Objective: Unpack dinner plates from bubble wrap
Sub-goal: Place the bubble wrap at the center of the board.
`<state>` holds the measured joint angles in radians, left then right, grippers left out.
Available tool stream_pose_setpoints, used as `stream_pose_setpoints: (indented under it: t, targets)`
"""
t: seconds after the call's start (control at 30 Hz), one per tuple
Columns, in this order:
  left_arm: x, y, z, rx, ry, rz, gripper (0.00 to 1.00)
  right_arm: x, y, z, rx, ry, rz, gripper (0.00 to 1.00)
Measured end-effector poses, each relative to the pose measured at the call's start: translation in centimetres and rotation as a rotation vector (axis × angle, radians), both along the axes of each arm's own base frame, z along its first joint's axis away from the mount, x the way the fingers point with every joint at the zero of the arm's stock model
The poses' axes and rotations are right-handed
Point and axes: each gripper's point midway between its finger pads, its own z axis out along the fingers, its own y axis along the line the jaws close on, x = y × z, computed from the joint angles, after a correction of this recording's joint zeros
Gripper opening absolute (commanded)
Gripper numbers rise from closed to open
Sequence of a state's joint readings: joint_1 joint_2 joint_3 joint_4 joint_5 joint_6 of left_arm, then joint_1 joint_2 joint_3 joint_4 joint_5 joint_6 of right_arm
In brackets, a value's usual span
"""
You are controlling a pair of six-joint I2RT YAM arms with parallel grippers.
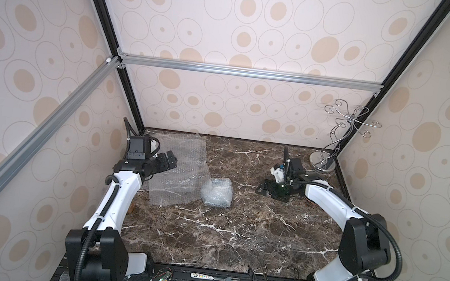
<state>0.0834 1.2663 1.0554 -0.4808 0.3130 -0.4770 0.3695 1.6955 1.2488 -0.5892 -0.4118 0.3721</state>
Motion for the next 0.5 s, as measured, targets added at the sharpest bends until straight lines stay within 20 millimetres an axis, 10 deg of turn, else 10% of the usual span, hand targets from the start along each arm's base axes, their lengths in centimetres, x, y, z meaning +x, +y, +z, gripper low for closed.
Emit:
stream_pose_setpoints:
  t: [0.2,0.5]
  targets:
    - [-1.8,-2.3,-1.8,-0.097,-0.014,-0.035,1.0,1.2,6.8,-2.6,0.023,0.042,0.112,0.74]
    - [-3.2,-4.8,-3.6,-0.186,-0.023,-0.093,1.0,1.8,9.6,-6.1,0.044,0.123,0.106,0.64]
